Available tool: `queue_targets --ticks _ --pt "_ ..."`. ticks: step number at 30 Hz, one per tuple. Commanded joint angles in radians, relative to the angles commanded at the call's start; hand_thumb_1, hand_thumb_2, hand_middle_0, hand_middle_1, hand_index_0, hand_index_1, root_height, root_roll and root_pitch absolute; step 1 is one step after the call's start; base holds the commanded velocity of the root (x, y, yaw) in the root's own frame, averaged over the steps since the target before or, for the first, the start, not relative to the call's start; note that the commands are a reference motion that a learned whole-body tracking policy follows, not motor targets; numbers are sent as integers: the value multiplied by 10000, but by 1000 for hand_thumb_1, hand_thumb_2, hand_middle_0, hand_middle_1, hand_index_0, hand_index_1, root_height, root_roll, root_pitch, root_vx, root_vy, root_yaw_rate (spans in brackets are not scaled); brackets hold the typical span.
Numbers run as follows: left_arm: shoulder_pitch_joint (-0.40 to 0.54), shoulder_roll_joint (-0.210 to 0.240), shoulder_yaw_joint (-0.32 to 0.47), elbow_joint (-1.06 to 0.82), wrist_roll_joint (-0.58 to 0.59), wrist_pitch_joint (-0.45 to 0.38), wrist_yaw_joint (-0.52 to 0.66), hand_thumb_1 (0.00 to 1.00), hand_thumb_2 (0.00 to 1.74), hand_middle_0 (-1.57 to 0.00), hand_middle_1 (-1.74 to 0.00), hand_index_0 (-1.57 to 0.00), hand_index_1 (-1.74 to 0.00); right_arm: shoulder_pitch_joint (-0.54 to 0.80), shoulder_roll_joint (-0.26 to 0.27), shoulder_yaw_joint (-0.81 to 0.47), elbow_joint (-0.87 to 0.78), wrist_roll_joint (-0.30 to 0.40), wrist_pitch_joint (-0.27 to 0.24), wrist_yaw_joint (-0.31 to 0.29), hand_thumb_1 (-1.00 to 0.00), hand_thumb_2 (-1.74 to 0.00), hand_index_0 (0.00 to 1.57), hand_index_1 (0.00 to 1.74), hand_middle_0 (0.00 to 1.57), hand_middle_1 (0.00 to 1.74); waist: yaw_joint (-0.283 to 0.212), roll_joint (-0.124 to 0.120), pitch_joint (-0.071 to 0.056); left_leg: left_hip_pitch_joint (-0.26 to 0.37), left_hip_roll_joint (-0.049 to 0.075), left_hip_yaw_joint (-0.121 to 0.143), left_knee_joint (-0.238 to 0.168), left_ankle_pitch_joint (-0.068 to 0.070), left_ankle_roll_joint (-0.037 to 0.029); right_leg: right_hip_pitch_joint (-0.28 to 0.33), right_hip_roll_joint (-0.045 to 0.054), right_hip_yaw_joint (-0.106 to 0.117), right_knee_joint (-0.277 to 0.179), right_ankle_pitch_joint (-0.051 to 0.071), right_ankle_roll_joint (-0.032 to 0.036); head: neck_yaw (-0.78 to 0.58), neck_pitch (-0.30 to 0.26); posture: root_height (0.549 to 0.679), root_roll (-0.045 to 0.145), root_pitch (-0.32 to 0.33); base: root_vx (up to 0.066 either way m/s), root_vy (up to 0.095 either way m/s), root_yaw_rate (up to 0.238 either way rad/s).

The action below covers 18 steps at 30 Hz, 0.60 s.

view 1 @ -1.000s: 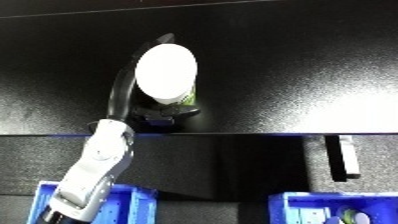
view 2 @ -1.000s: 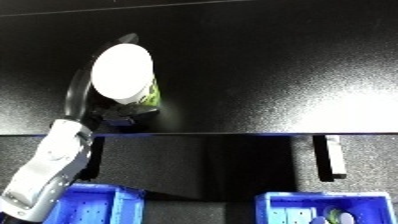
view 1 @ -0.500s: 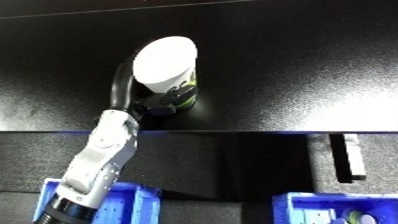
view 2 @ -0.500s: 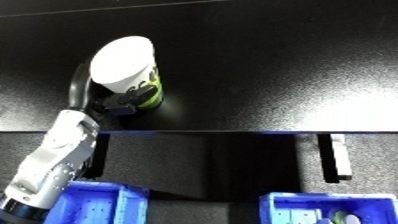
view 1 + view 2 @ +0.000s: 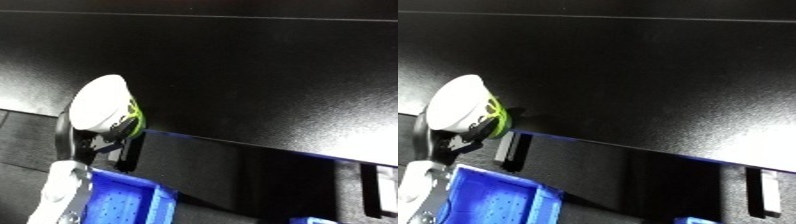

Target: Pick up the object and place it into the box

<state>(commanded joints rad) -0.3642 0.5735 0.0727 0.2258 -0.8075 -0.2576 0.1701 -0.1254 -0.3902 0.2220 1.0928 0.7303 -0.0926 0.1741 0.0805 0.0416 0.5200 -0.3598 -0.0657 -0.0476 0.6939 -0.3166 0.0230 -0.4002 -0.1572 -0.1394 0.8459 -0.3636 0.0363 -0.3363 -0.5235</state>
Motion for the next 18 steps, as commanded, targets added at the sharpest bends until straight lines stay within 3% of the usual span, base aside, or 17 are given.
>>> queue_targets --ticks 9,14,18 --pt "1376 -442 1724 2462 -1835 -2679 583 800 1392 -1256 -1392 -1256 -1392 23 -85 -74 376 50 -94 91 0 0 0 0 0 0 278 87 -56 253 -94 -147 -279 176 -78 378 0 -154 -21 -307 -167 -952 -279 631 65 -58 -5 30 117" --pt "1682 -266 2025 4043 -2167 -2916 1046 800 1392 -1256 -1392 -1256 -1392 -82 -101 63 421 -15 104 -12 0 0 0 0 0 0 335 2 -140 294 -51 -208 -291 230 -70 540 30 -261 46 -488 -231 -2483 -525 630 63 -62 7 29 106" --pt "1750 -78 1798 5145 -1366 -2560 1243 800 1392 -1256 -1392 -1256 -1392 -109 -40 224 447 -110 274 -100 0 0 0 0 0 0 391 -163 -187 301 11 -287 -367 304 -34 726 74 -371 88 -643 -276 -4052 -339 631 57 -66 15 19 75"
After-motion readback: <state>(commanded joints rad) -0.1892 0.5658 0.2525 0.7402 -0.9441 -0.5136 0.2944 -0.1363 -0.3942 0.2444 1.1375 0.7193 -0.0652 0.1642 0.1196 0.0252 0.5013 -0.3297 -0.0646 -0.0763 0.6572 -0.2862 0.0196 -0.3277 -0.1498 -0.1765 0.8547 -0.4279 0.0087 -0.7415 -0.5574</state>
